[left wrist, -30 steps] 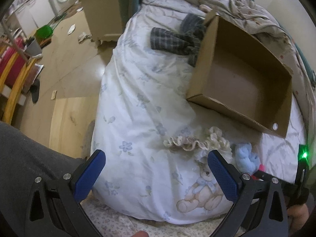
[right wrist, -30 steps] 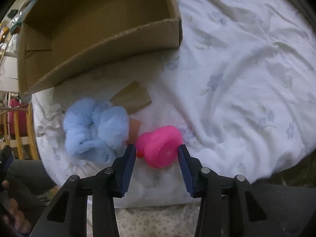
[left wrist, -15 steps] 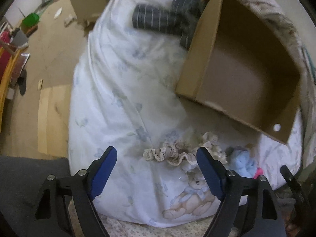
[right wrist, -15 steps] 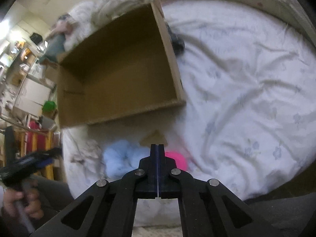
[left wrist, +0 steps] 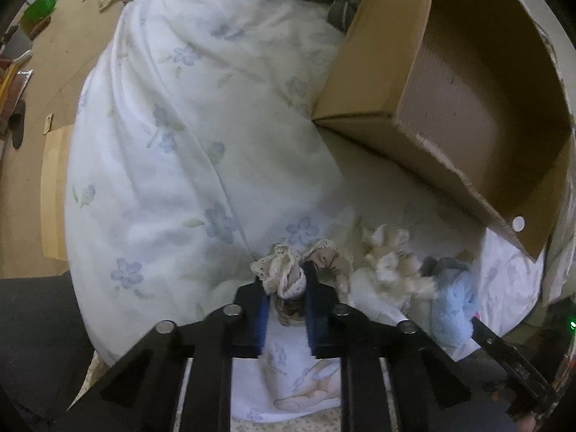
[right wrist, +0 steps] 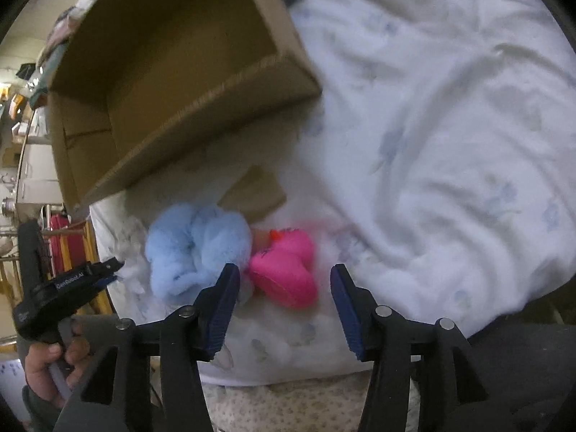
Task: Organize soft objects
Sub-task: 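Grasp the beige lace scrunchie with the left gripper while the right gripper grasps the pink duck, then carry the lace scrunchie and pink duck with both grippers over the cardboard box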
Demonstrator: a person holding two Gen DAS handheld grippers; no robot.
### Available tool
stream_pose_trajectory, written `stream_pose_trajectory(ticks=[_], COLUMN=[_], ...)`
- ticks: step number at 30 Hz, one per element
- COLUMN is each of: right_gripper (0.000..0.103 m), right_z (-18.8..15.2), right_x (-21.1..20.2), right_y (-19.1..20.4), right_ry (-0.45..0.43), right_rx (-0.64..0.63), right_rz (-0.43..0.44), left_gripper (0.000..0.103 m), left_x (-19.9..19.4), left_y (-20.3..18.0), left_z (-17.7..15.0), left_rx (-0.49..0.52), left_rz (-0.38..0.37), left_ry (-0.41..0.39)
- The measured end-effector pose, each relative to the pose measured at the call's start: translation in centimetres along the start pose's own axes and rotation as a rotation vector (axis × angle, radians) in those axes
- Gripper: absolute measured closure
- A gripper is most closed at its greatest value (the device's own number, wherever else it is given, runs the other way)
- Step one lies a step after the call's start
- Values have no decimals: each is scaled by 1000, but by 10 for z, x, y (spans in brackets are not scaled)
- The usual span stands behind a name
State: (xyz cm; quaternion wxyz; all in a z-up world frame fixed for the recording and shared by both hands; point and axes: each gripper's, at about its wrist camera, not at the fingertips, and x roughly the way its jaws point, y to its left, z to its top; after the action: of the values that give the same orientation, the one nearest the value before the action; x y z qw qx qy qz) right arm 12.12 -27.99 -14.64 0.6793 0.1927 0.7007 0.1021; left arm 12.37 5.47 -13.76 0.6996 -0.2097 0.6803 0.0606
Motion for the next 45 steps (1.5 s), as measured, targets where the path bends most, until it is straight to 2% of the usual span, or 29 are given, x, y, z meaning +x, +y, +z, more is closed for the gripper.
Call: stream_pose_trajectory(ticks=[2, 4, 6, 7, 9, 15, 18, 25, 27, 30, 37, 42, 45], right_gripper=[50, 61, 63, 67, 82, 83, 83, 83, 83, 83, 83, 83, 83], right_z=[3, 3, 1, 0, -1, -8, -11, -19, -16, -8, 13, 40, 56], right_x=[4, 3, -1, -4, -9, -29, -43, -100, -116, -133, -148, -139, -123], right_y=[-4, -7, -6, -5, -2, 3, 1, 7, 9, 17, 64, 84, 93], right_ry=[4, 6, -14, -27, -44, -93, -140, -275, -308, -346, -452, -474, -471], right_rx=[23, 38, 20, 4, -20, -63, -81, -101, -114, -135, -234, -272, -299], right_rz=[6, 34, 34, 33, 45, 55, 51, 158, 191, 212, 210, 203, 171], left_gripper=[94, 94, 94, 94, 95, 95, 95, 95, 95, 95, 95, 95, 95], left_x=[-10, -18, -30, -33, -39, -52, -55, -124, -135, -153, -169, -158, -140], left_y=[6, 12, 17, 20, 22, 30, 17, 3, -4, -24, -74, -104, -114], left_z=[0, 1, -1, -3, -6, -15, -24, -41, -40, -31, -3, 19, 33], left_rx=[-2, -11, -27, -31, -29, -16, -1, 99, 120, 160, 264, 330, 337], left_rz=[-5, -7, -14, -21, -35, -49, -49, -47, -51, -54, -32, -12, -3], left_ry=[-29, -55, -83, -91, -100, -123, -159, -318, -338, -382, -455, -489, -481])
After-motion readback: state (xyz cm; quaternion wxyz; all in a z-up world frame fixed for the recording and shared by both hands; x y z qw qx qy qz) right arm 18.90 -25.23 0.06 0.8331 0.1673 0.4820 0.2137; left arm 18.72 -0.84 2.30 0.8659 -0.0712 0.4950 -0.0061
